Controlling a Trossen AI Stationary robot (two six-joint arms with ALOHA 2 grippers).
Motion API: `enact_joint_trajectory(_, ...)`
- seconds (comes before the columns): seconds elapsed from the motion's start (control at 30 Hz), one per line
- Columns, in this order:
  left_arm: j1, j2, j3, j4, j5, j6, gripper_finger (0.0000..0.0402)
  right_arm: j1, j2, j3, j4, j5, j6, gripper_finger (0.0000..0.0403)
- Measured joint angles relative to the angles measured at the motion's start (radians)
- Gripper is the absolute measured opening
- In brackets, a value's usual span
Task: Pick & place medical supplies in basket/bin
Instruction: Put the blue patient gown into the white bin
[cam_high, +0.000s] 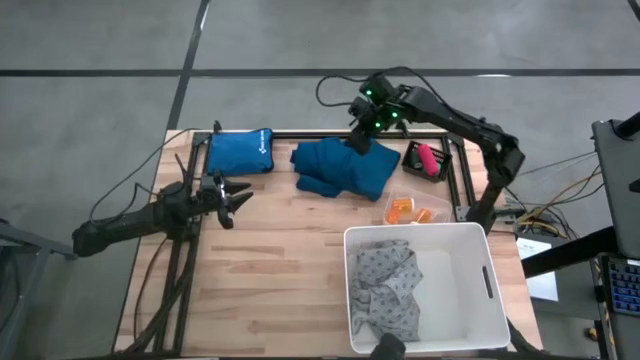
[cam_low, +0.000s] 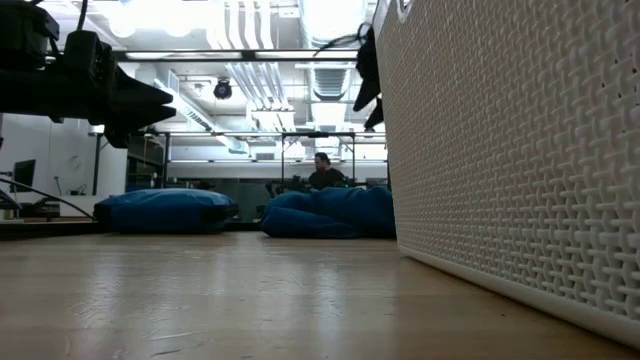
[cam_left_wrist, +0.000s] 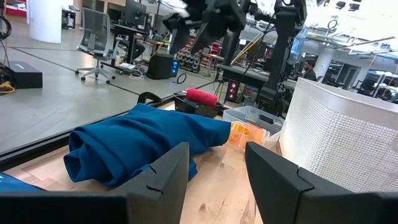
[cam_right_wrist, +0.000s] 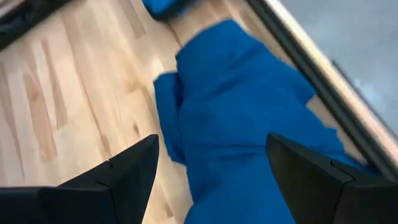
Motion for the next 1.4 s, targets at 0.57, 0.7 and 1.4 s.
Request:
enact_joint_trajectory(0.57,0.0,0.0,0.0,0.0,0.0,0.0,0.0164,0.018,0.042,0.117,-0.104,0.051,-0.005,0.0367)
enact_joint_trajectory(0.7,0.0,0.0,0.0,0.0,0.0,0.0,0.0164,0.023,0.044,0.123,-0.101,0.075,-0.014,0.0393)
enact_joint_trajectory(1.4,0.0,0.0,0.0,0.0,0.0,-0.002,0.0164,0.101,0.022,0.11,-0.207,0.12,0.277,0.04)
